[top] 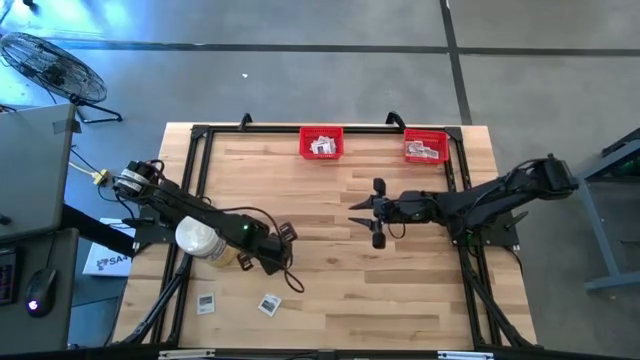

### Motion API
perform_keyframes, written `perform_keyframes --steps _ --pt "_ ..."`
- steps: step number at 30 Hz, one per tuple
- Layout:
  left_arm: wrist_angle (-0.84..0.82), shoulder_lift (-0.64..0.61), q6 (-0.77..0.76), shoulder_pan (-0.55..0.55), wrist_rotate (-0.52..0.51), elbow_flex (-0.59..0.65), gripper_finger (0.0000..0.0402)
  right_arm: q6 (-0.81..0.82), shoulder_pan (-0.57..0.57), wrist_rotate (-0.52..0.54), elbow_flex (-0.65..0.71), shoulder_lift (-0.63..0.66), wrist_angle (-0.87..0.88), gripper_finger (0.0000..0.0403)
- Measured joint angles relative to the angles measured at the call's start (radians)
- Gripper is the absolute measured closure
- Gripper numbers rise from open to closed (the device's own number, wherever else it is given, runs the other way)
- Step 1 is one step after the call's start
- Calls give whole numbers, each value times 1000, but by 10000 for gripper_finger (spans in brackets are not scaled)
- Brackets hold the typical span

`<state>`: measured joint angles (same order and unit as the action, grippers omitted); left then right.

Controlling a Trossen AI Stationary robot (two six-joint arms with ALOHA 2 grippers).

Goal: Pick & Place First Aid Supplies
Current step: Put the ointment pack into the right red bin

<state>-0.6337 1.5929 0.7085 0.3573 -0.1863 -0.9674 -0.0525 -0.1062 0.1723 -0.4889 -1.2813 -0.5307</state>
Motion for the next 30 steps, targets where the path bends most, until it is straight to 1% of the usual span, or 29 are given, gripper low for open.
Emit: perform_keyframes --steps 2,5,10,14,18,19,23,28,30 --pt "-4 -1 -7 0 6 -23 401 -6 2 -27 0 -37 -38 277" --pt "-6 -21 -23 -27 63 -44 401 -40 2 -75 0 -103 -121 276" --pt "-6 -98 -63 -123 160 -48 401 -65 2 -157 -4 -222 -288 276" --pt "33 -165 -67 -196 232 -49 401 -67 2 -164 -62 -322 -291 276" --pt "99 -210 -105 -263 328 -49 401 -124 -8 -181 -168 -432 -264 276" --pt "112 -218 -122 -278 339 -50 401 -151 -14 -179 -197 -458 -252 276" --pt "113 -238 -194 -344 358 -50 401 -279 -41 -84 -288 -511 -206 276" --pt "109 -259 -262 -409 419 -49 401 -414 -65 57 -367 -514 -73 276" --pt "126 -262 -295 -429 422 -49 401 -473 -76 126 -390 -514 -37 276"
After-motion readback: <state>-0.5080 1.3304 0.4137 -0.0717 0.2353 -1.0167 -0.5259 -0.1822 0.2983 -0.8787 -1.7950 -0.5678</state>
